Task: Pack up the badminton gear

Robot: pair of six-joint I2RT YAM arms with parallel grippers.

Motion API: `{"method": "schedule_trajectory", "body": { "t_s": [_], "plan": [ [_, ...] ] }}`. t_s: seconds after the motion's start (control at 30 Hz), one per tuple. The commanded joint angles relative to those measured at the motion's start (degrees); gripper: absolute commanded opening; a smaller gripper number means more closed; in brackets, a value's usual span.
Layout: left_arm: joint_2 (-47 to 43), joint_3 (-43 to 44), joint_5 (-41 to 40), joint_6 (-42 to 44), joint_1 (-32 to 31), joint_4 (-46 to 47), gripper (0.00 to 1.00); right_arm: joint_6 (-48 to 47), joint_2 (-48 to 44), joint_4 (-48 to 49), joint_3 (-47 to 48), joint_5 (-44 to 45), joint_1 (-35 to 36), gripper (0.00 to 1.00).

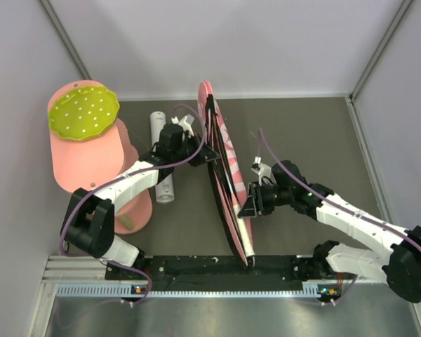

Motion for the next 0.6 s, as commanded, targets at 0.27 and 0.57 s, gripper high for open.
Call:
{"method": "schedule_trajectory", "body": {
  "t_s": [0.27, 0.57],
  "plan": [
    [-3.6, 1.3, 1.3, -0.8, -0.7, 3.8, 0.0, 4.8, 3.9, 6.0, 3.1, 9.2, 5.3, 0.08],
    [-4.3, 1.0, 1.0, -0.4, -0.7, 2.9, 0.0, -1.4, 9.5, -2.0, 5.1, 20.3, 6.5, 0.1]
  ]
}}
